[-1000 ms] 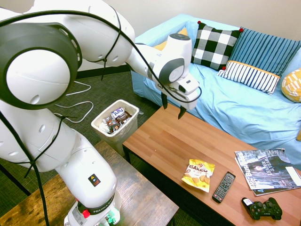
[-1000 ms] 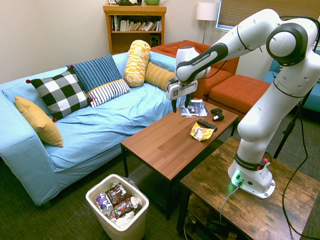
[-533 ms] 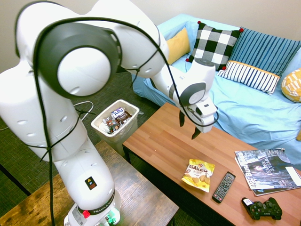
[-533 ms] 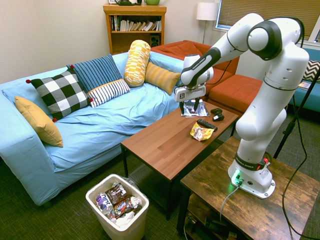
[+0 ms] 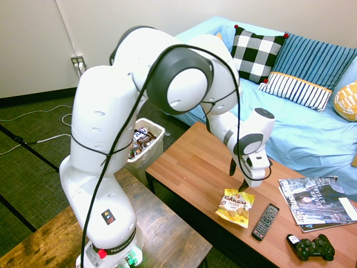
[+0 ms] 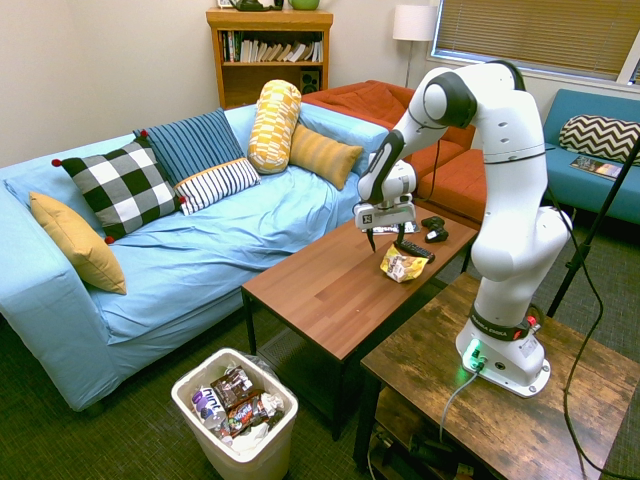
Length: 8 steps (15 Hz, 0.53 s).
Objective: Throw the chip bag in the trash bin
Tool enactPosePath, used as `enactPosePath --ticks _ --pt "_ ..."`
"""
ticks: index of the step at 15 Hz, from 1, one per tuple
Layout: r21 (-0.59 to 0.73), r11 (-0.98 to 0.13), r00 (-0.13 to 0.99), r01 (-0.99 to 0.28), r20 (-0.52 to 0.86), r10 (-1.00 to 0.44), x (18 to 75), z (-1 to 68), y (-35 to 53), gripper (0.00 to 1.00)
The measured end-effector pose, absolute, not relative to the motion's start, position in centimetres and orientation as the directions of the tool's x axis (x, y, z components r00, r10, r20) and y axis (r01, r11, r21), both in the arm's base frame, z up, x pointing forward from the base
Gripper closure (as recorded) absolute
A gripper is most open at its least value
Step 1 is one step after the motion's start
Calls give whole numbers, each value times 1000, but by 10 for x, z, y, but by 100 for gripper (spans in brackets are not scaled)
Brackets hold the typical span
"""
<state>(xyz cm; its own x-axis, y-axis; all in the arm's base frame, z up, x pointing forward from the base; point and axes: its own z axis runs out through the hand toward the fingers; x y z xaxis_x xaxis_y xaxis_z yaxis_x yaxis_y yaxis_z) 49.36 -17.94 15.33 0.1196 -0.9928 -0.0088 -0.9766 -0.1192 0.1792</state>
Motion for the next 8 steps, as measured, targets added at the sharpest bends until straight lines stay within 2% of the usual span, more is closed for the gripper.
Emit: enactPosePath --ticks 6,7,8 --pt "221 -50 53 -974 9 -999 501 115 -203 0" --pt "226 -48 51 -973 9 -999 502 110 -203 100" --pt "229 -45 48 -972 8 -999 503 106 -201 100"
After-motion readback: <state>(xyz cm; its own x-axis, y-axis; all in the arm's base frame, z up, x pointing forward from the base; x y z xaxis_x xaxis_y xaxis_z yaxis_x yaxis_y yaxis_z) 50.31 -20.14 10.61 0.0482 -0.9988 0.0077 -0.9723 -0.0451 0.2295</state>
